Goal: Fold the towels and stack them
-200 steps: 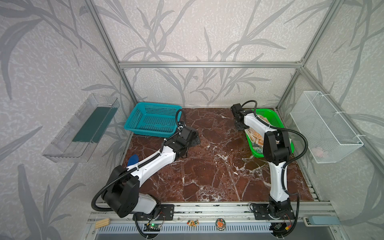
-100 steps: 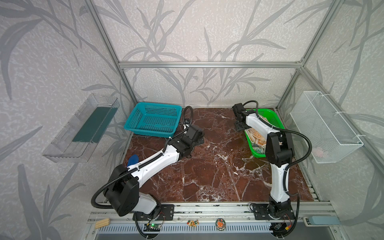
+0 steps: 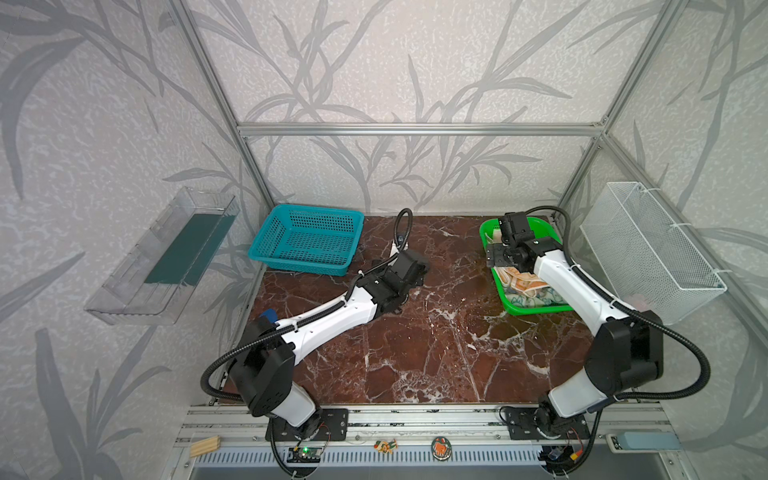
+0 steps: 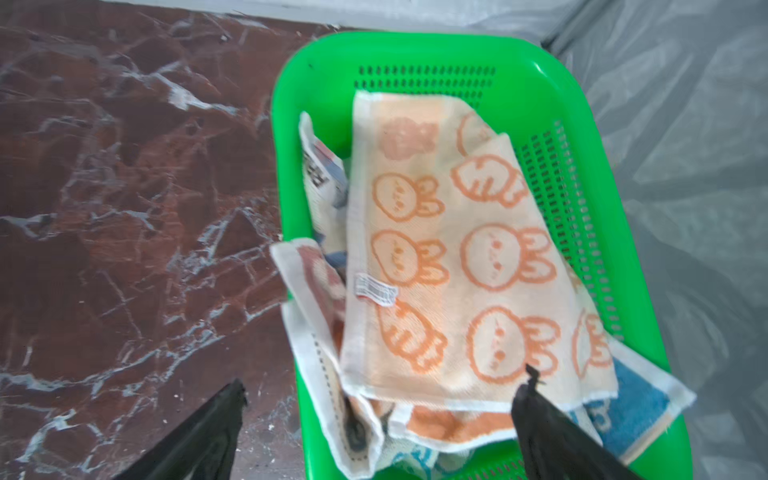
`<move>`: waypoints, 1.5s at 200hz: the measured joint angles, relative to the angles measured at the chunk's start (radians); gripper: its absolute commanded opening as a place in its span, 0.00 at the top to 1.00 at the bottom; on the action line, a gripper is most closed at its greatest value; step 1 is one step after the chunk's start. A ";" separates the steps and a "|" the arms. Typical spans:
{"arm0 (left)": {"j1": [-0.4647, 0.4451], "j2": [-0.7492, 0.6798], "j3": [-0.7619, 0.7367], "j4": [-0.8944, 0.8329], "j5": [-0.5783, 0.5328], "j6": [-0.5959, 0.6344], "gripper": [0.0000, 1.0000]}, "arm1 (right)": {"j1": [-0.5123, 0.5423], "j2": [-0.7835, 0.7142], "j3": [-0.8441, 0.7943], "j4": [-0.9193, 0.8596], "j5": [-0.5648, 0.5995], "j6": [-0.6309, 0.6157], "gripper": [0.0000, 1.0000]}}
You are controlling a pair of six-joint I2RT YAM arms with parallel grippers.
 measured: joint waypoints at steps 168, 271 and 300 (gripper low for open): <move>-0.014 0.202 0.186 0.185 0.222 0.127 0.01 | -0.095 -0.030 -0.210 0.091 0.026 0.037 0.24; -0.014 0.243 0.233 0.164 0.275 0.108 0.01 | -0.094 -0.014 -0.233 0.053 0.008 -0.006 0.27; -0.014 0.254 0.241 0.163 0.279 0.108 0.01 | -0.095 0.034 -0.220 0.051 0.016 -0.020 0.29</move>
